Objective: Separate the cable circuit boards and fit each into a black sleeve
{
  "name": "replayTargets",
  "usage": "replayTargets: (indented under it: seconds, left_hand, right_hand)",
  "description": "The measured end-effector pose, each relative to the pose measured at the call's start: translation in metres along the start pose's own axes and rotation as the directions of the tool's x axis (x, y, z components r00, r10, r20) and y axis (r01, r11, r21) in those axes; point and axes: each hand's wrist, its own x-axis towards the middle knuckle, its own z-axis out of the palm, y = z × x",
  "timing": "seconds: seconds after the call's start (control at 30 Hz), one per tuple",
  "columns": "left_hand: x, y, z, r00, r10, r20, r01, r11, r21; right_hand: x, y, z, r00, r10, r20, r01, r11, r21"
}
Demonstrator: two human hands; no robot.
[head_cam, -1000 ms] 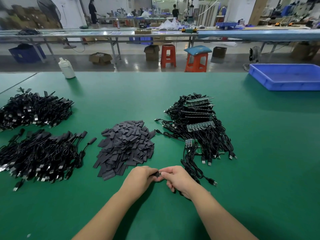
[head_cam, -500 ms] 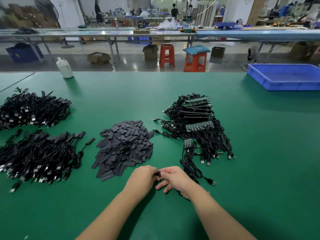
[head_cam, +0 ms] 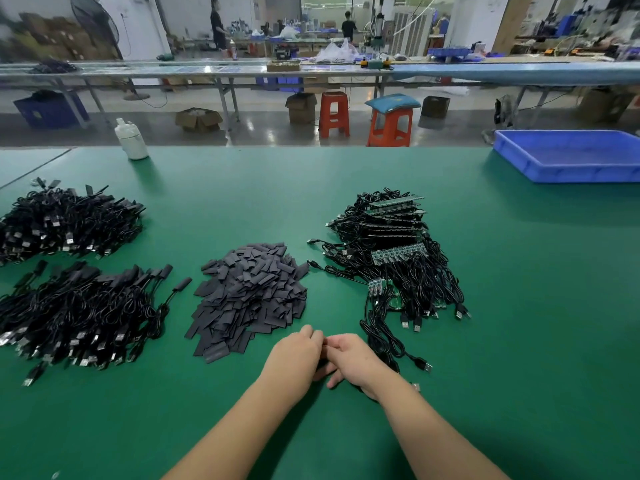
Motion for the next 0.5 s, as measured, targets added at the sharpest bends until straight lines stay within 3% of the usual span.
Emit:
replayTargets:
  seconds: [0.07,0.1,0.17,0.23,0.33,0.4,0.5]
  left_hand:
    - [-0.003,-0.004,0.006,0.996,-0.029,-0.089,0.008,0.973,-0.229]
    - [-0.004,-0.004,0.006,0.986,-0.109,-0.128,0.049,0.916,-0.399]
    - [-0.007,-0.005,0.004,0.921,-0.347,-0.177,0.133,0.707,-0.694]
    - [-0.010,-0.007,0.000,0.872,-0.485,-0.066,0.213,0.496,-0.842]
    - [-0.016,0.000,-0.002,0.931,-0.325,0.165,0.238,0.198,-0.951]
    - [-0.020,0.008,-0.002,0.956,-0.211,0.202,0.228,0.105,-0.968]
    - [-0.022,0.013,-0.003,0.974,-0.160,0.162,0.171,0.048,-0.984]
  right_hand:
    - [0.001,-0.001,0.000,1.000,0.009,-0.027,-0.008,1.000,0.030]
    - [0.001,-0.002,0.001,0.999,0.013,-0.047,-0.010,0.998,0.061]
    - [0.001,-0.005,0.000,0.994,0.017,-0.108,0.001,0.987,0.163]
    - [0.002,-0.010,-0.001,0.984,0.006,-0.179,0.057,0.937,0.345]
    - [0.003,-0.023,-0.002,0.978,-0.025,-0.208,0.172,0.659,0.732]
    - [0.005,-0.032,0.002,0.978,-0.039,-0.203,0.196,0.488,0.851]
    - [0.006,-0.041,0.009,0.974,-0.038,-0.223,0.217,0.431,0.876]
